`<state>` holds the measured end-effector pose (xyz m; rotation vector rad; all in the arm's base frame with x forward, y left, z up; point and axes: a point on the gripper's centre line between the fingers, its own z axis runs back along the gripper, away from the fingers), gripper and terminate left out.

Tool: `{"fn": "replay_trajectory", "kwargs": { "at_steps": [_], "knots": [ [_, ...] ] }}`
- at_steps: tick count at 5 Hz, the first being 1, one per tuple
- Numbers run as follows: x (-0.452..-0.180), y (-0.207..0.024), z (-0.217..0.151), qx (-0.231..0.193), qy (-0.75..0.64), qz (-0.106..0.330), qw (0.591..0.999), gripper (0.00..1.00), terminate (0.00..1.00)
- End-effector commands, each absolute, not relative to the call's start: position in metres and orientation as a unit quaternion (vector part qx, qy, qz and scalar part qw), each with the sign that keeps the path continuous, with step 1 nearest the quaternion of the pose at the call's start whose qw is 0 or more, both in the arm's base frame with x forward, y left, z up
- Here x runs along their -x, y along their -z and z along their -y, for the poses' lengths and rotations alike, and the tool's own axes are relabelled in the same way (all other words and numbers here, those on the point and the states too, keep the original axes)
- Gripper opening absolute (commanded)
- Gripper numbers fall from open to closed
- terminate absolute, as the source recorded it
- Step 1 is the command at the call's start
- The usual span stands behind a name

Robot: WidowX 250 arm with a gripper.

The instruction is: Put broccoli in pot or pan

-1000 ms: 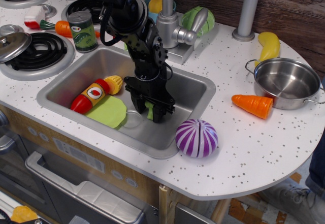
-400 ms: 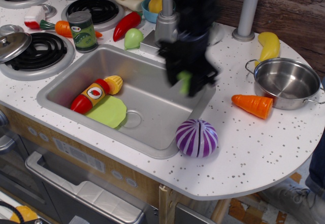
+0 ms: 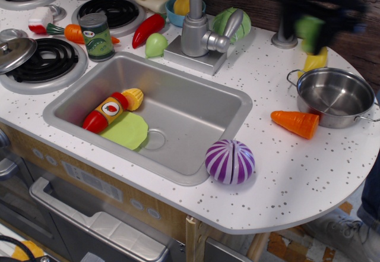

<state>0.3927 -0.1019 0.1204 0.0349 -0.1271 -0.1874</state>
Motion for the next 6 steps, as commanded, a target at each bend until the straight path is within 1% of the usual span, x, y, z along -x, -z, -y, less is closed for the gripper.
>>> {"fn": "replay_trajectory", "kwargs": {
  "at_steps": [1, 2, 3, 5, 6],
  "knots": [
    [-0.427, -0.123, 0.134, 0.012, 0.085, 0.1, 0.991, 0.0, 0.0],
    [-0.433, -0.106, 0.13, 0.014, 0.092, 0.113, 0.989, 0.0, 0.0],
    [-0.435, -0.102, 0.124, 0.031, 0.102, 0.123, 0.987, 1.0, 0.0],
    [-0.435, -0.102, 0.124, 0.031, 0.102, 0.123, 0.987, 1.0, 0.0],
    [-0.435, -0.102, 0.124, 0.031, 0.102, 0.123, 0.987, 1.0, 1.0]
  ]
}}
